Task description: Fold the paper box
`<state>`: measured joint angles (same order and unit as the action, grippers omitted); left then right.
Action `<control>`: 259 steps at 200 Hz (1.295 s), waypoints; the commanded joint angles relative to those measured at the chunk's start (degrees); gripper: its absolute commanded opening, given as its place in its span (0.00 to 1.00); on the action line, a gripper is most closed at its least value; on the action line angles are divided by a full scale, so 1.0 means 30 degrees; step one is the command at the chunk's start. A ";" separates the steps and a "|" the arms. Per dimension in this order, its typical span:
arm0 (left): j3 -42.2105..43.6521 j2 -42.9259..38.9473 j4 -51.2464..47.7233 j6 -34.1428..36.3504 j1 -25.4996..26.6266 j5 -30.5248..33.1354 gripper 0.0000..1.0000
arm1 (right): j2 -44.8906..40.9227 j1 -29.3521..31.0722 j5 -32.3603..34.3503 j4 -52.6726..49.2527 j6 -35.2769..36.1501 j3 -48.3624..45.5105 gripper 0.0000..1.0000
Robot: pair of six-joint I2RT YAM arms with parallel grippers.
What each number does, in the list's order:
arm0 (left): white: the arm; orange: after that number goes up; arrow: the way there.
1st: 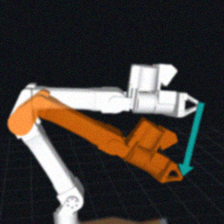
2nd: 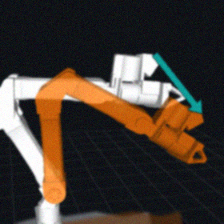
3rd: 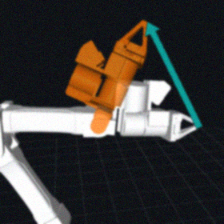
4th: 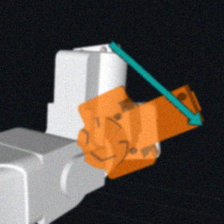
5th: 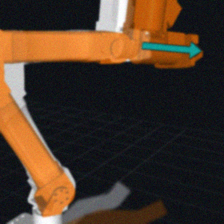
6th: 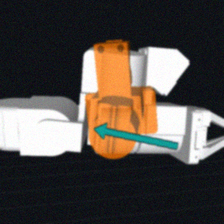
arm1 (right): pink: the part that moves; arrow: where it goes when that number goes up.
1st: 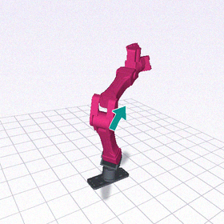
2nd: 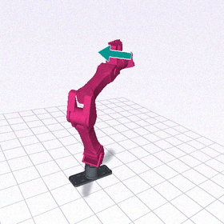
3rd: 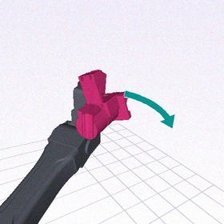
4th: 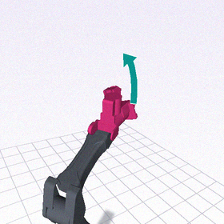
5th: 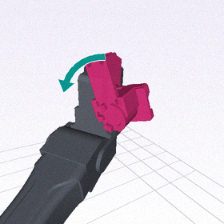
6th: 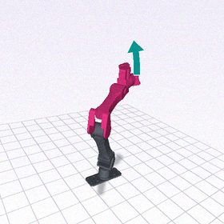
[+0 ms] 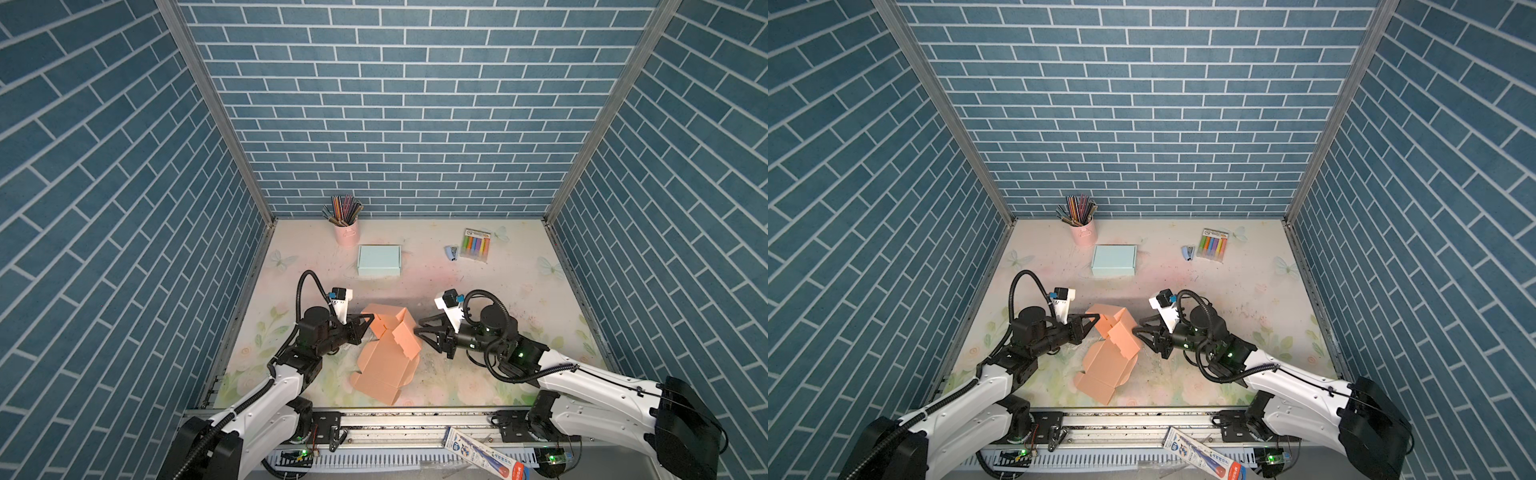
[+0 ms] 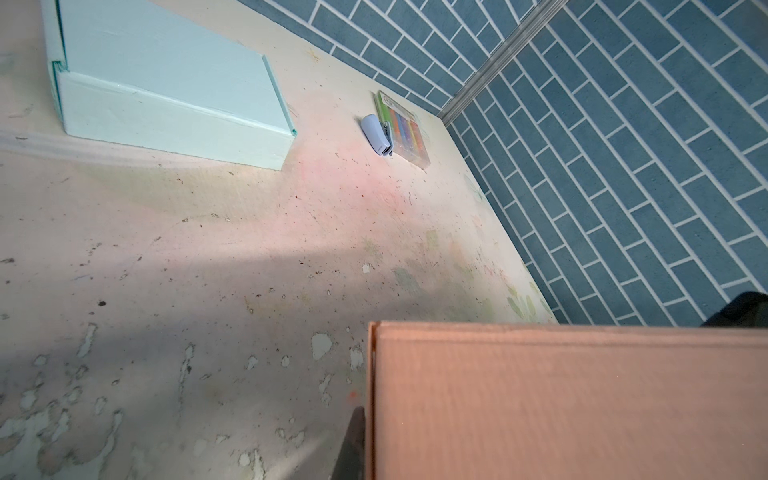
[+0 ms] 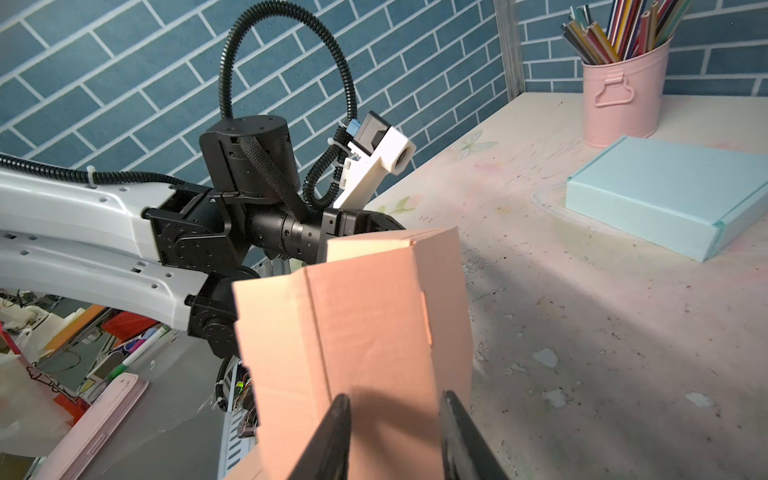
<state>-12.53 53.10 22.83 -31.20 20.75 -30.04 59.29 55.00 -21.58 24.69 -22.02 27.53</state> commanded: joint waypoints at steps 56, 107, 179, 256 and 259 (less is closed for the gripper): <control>-0.0538 0.0390 -0.0098 -0.0289 0.0138 0.1769 0.00 | 0.1307 0.2658 0.7343 -0.1081 0.1622 0.2144 0.36; -0.0363 -0.0432 -0.0673 -0.1030 0.0579 0.4342 0.00 | 0.3708 0.4162 1.2791 -0.4733 0.1153 0.4723 0.35; -0.0480 -0.0138 -0.0644 -0.2055 0.2675 0.7769 0.00 | 0.7187 0.5609 1.8466 -0.9039 0.1012 0.8364 0.31; -0.0392 0.0122 -0.0150 -0.3067 0.4371 1.0117 0.00 | 1.0120 0.6414 2.4141 -1.3374 0.0223 1.1171 0.24; -0.0392 0.0150 -0.0104 -0.3090 0.4410 1.0144 0.00 | 1.0186 0.6421 2.4225 -1.3443 0.0254 1.1231 0.24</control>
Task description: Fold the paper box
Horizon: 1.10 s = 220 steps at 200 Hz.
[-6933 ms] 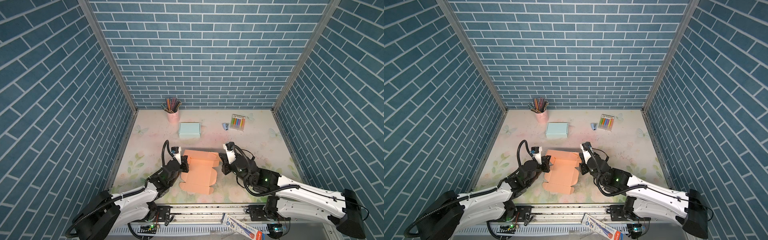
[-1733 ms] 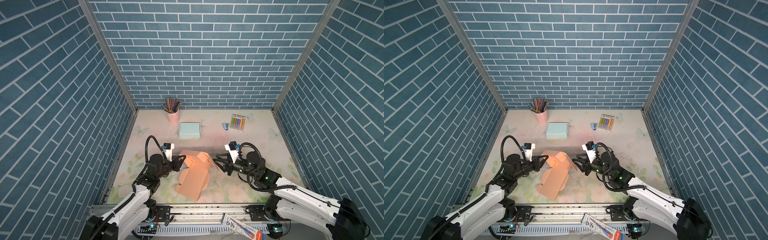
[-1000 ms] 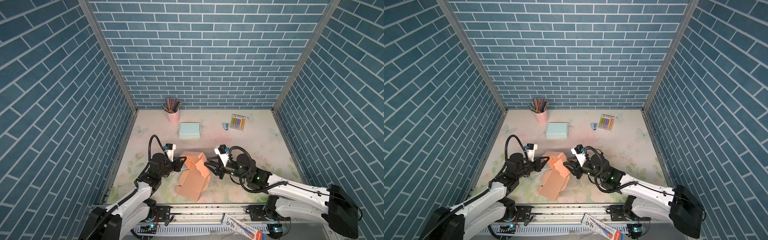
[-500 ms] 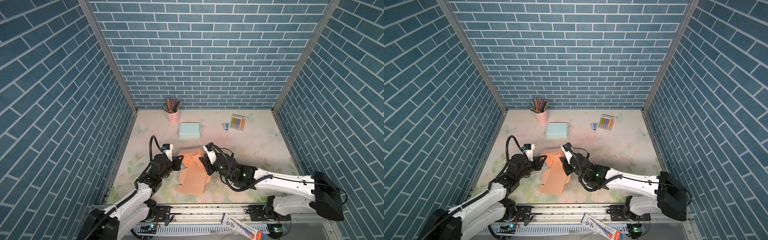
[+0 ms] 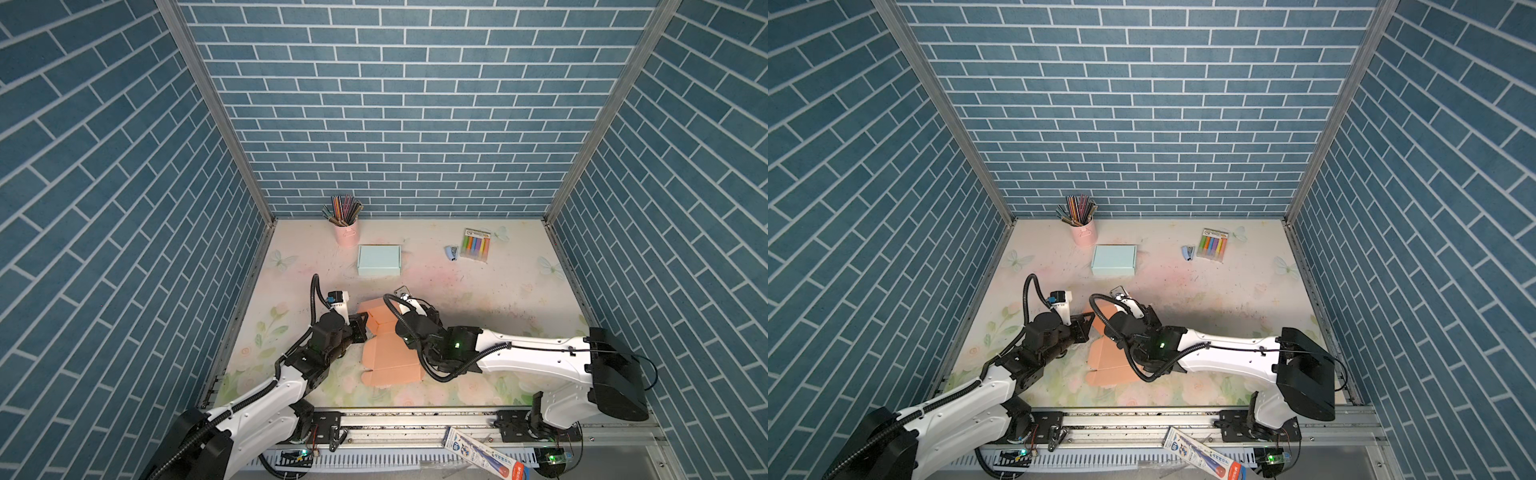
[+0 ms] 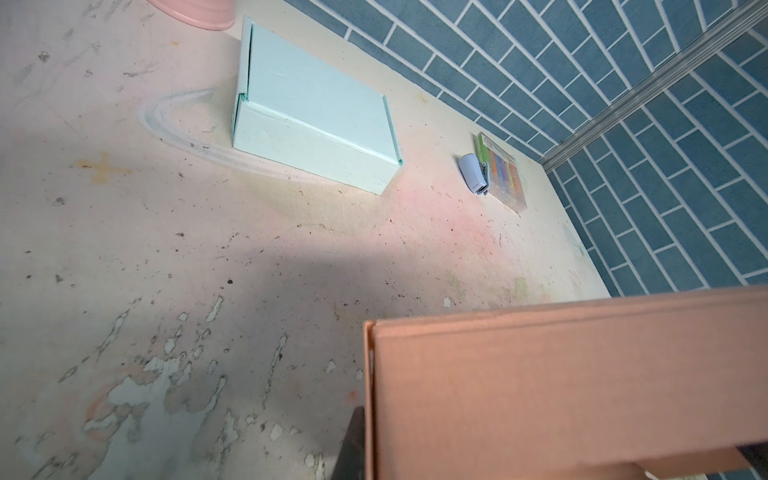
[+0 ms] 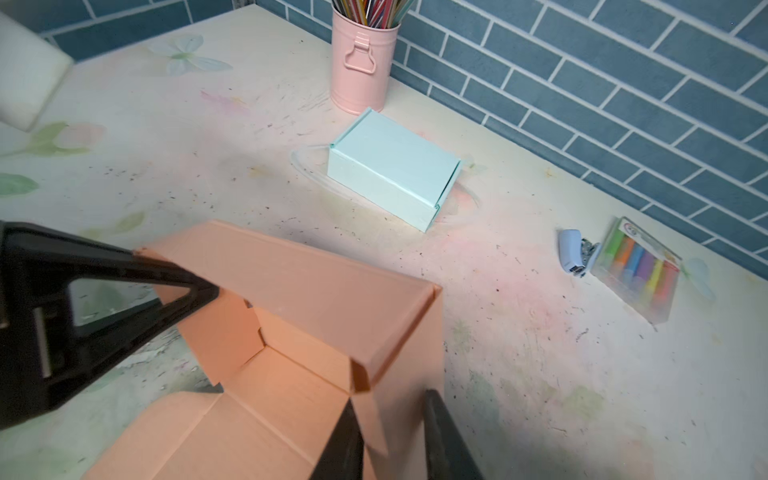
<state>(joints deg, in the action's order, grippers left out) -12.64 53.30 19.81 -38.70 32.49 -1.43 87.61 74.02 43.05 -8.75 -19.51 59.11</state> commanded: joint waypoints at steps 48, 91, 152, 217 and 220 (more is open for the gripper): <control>-0.0499 0.0659 0.1431 -0.0841 0.1125 0.1000 0.00 | 0.1716 0.0091 0.3570 -0.3212 -0.0646 0.1491 0.25; -0.0701 0.0894 0.1584 -0.0928 0.1603 0.1295 0.00 | 0.2111 0.0098 0.4464 -0.3631 -0.0646 0.1619 0.03; -0.0850 0.1121 0.2213 -0.1324 0.2085 0.1934 0.00 | 0.3732 0.0091 0.6136 -0.5791 -0.1708 0.3203 0.10; -0.0716 0.1724 0.2706 -0.1529 0.2142 0.2300 0.00 | 0.2099 0.1076 0.6291 -0.4023 -0.1545 0.2059 0.30; -0.0708 0.1714 0.2689 -0.1542 0.2148 0.2320 0.00 | 0.1991 0.1141 0.6303 -0.3926 -0.1494 0.1997 0.31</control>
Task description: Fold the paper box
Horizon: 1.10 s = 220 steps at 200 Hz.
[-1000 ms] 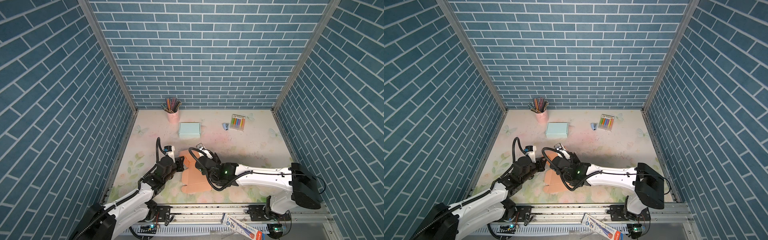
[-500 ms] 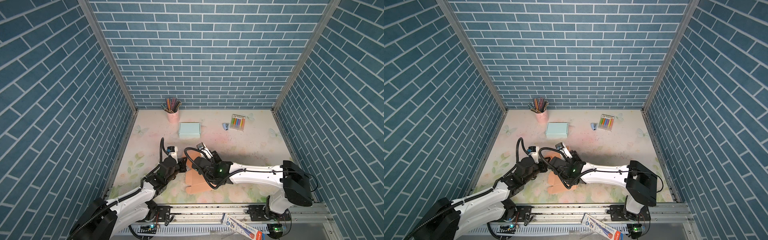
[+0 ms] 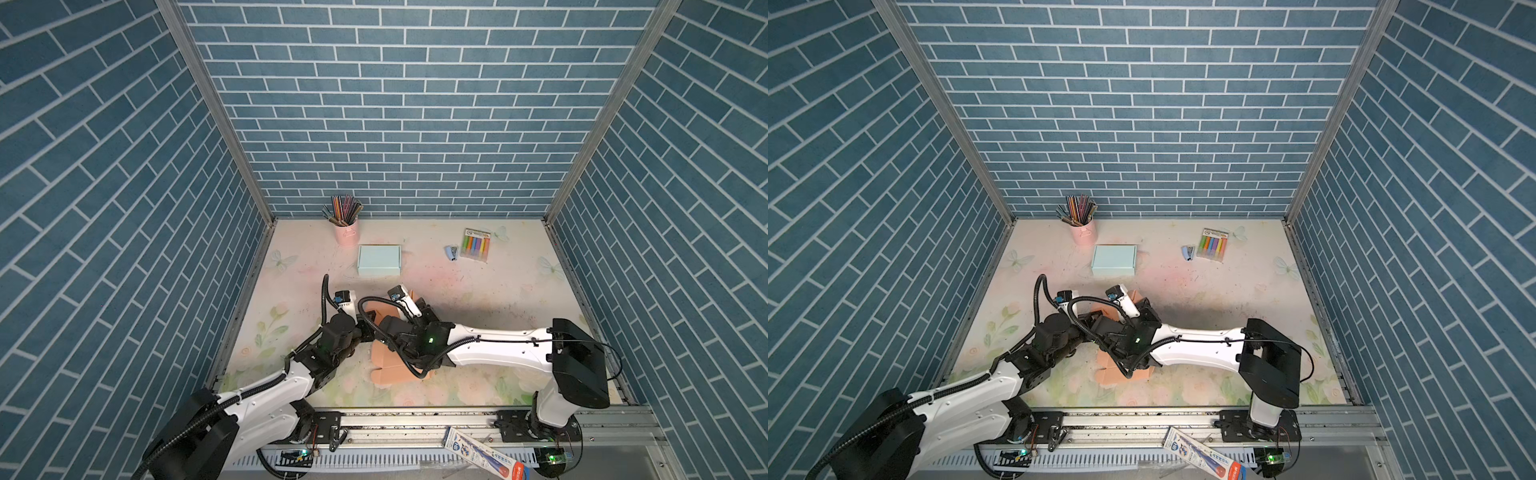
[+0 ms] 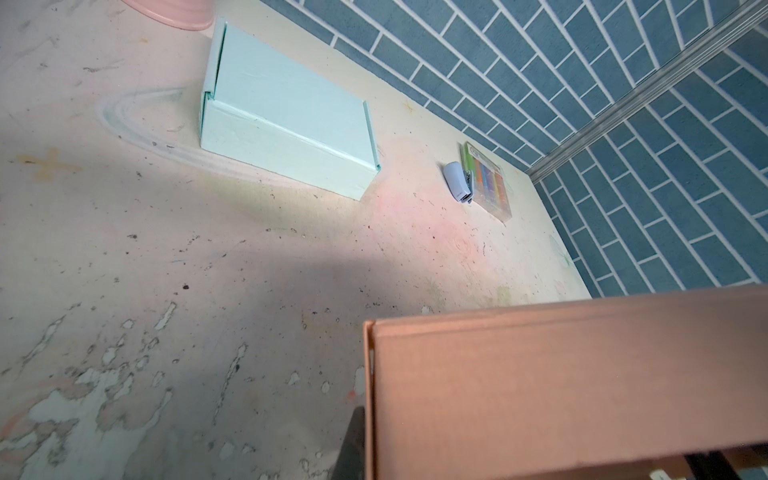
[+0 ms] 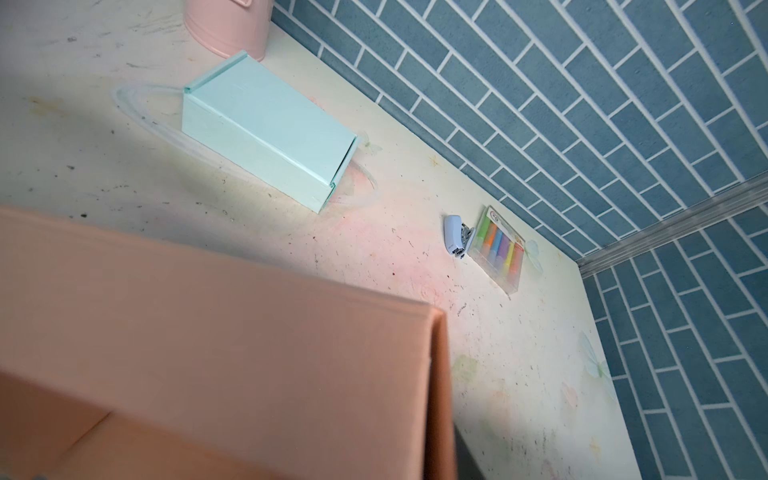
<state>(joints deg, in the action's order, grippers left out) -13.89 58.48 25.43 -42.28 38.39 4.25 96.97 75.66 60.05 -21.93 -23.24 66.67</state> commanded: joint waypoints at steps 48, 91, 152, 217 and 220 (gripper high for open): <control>-0.0465 -0.0069 0.0369 -0.0065 0.0161 0.0955 0.00 | -0.2344 0.1384 -0.0653 0.1037 -0.0994 -0.1104 0.48; -0.1001 -0.0044 -0.0619 0.0791 0.0178 0.0991 0.00 | -0.6021 0.1993 -0.4046 0.2161 -0.1788 -0.2377 0.68; -0.1403 -0.1171 -0.1057 0.4361 0.0234 -0.1152 0.00 | -1.4064 -0.3199 -1.5860 0.7647 -0.2886 -0.6455 0.69; -0.0797 -0.0504 0.0764 0.8398 0.1710 -0.3129 0.00 | -1.1970 -0.9298 -2.1414 1.0041 -0.4501 -0.9809 0.66; -0.0710 -0.0446 0.0874 0.8508 0.1837 -0.3078 0.00 | -1.1721 -0.9441 -2.1624 1.0212 -0.4513 -0.9954 0.66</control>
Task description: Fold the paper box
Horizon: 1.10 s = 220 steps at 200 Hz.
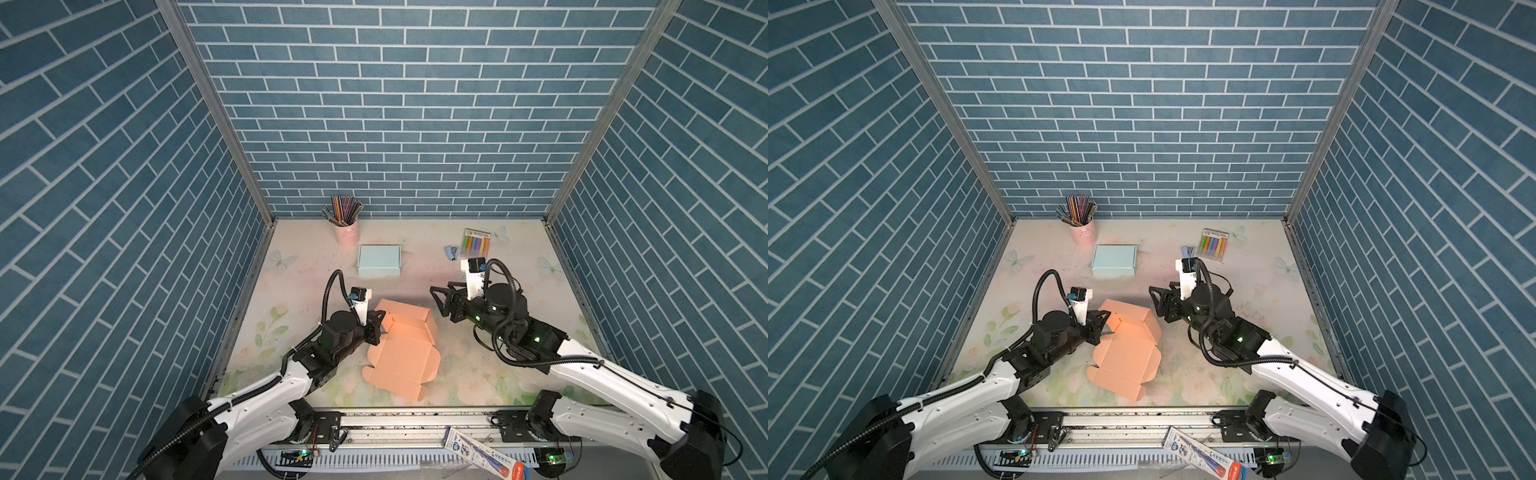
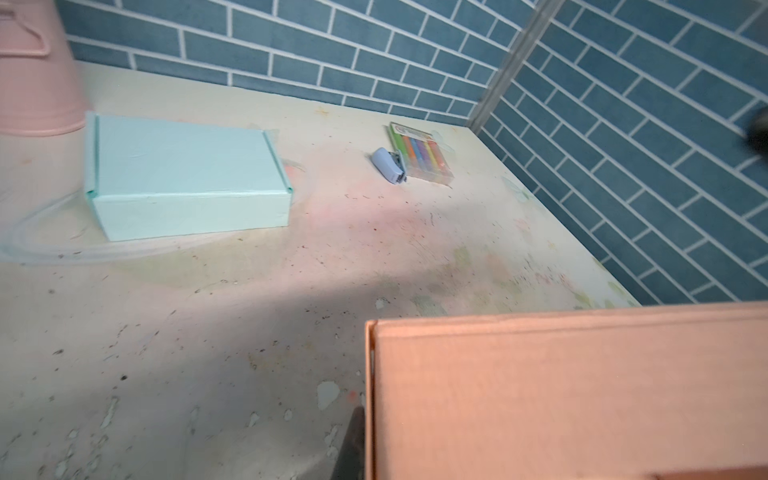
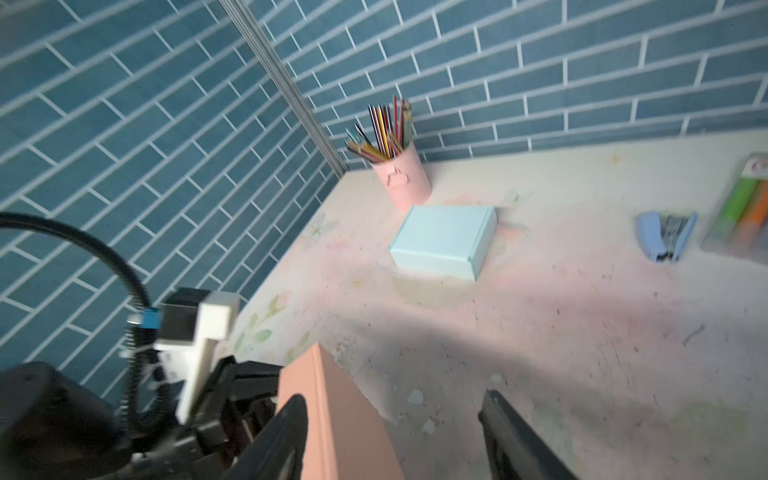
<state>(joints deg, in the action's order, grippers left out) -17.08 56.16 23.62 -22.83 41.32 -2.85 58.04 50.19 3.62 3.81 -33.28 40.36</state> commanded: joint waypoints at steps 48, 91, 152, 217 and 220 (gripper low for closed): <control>0.1407 0.1594 0.3407 0.2924 0.1846 -0.0035 0.05 | 0.5071 -0.1702 -0.5064 0.3501 -0.1628 -0.1916 0.63; 0.2427 0.3269 0.5766 0.3941 0.2014 0.1114 0.07 | 0.8113 -0.1427 -0.7457 0.6723 -0.2620 -0.2474 0.59; 0.2295 0.5421 0.7424 0.4720 0.2139 0.2729 0.13 | 0.9916 -0.0226 -0.8109 0.8386 -0.3461 -0.2477 0.57; 0.2894 0.5917 0.8208 0.4371 0.2135 0.3001 0.19 | 0.8862 -0.0060 -0.6840 0.6879 -0.2939 -0.2551 0.55; 0.2934 0.5885 0.8211 0.4385 0.2138 0.3001 0.20 | 0.8777 -0.0069 -0.6718 0.6738 -0.2875 -0.2543 0.56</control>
<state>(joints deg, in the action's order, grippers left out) -9.58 73.97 46.15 -9.67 47.55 4.93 87.20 49.63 -18.59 26.65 -42.13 33.52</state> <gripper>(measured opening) 0.184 0.554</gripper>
